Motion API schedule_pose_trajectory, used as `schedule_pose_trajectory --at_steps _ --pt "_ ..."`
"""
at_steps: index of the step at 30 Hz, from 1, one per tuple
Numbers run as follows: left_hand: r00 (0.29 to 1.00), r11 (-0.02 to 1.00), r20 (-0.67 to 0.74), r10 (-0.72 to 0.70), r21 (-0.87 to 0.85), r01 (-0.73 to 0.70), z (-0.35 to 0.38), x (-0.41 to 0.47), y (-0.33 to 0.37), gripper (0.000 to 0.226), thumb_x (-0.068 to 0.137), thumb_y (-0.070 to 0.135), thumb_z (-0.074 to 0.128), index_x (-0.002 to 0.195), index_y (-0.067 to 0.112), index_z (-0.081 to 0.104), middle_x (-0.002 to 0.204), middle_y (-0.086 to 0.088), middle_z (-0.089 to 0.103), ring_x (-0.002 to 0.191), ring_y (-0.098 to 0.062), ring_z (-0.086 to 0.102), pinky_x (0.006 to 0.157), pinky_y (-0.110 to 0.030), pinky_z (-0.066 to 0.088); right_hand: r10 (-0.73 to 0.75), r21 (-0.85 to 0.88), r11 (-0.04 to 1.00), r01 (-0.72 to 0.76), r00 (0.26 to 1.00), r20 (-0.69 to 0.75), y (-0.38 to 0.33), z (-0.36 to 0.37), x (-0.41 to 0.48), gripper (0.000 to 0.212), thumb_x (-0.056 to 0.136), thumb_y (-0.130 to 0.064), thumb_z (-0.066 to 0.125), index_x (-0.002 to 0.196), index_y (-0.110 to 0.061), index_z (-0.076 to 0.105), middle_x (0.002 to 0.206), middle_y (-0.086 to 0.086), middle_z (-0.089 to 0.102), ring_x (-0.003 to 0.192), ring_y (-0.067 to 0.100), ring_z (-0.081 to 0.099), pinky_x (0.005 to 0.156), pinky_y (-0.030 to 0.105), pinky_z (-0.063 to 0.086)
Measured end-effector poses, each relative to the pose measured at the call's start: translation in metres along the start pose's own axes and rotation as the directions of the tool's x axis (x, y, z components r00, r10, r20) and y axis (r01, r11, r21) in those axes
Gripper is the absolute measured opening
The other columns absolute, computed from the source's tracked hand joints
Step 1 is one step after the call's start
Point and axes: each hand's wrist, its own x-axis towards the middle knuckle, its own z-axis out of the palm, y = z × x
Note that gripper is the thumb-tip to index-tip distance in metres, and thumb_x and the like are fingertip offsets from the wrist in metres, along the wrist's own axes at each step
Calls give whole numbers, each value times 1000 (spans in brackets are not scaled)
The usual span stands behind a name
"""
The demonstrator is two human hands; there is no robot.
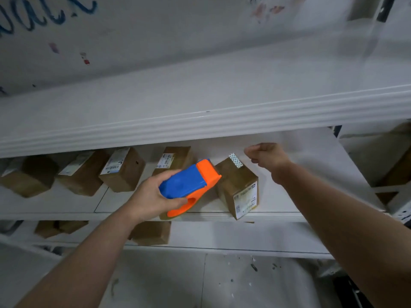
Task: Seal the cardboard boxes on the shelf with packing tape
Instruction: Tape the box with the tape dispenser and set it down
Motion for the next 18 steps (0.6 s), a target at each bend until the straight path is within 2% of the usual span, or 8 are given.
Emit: schedule_pose_trajectory --at_steps 2,4,6,8,11,14,18 --pt "1000 1000 -1 -5 -17 5 -1 2 3 66 63 25 86 122 39 60 112 20 67 104 -2 64 85 -20 53 48 29 998 -48 999 -6 6 -4 6 14 84 -13 73 95 -6 71 79 -1 62 75 15 53 64 20 45" --pt "1000 1000 30 -1 -9 2 -2 4 4 65 68 13 86 123 36 60 114 19 67 106 -3 64 83 -16 52 88 37 995 -89 996 4 9 -5 8 3 85 -15 72 85 -12 70 81 0 62 82 16 52 78 29 48" --pt "999 1000 38 -14 -4 14 -4 4 4 66 69 9 86 124 33 60 115 17 67 107 -3 63 83 -15 51 108 63 992 -110 993 35 7 -2 7 11 88 -14 69 77 -17 67 82 -2 61 82 15 53 87 36 48" --pt "999 999 33 -31 -5 31 -7 5 3 66 69 9 86 124 34 60 114 16 67 106 -4 64 83 -16 53 90 72 993 -93 995 41 4 0 8 14 88 -14 67 75 -18 65 78 -2 59 81 15 50 84 35 45" --pt "998 999 28 -48 -7 48 -9 4 4 64 71 10 85 124 35 59 112 11 67 104 -5 64 79 -17 54 76 56 995 -78 996 43 0 1 11 3 87 -15 69 85 -17 68 80 -5 62 86 15 52 85 32 43" --pt "997 997 38 -72 -35 73 -7 4 1 63 72 11 84 125 35 59 114 10 66 106 -5 63 80 -20 55 92 21 995 -94 994 66 -2 1 14 10 85 -17 71 95 -16 70 82 -7 63 80 10 52 87 31 40" --pt "995 996 64 -70 -50 73 -4 3 -2 64 73 10 83 127 34 58 116 13 67 109 -6 63 82 -22 53 99 25 995 -100 994 53 -2 -2 15 11 85 -15 72 96 -14 69 79 -6 61 72 4 48 66 19 37"
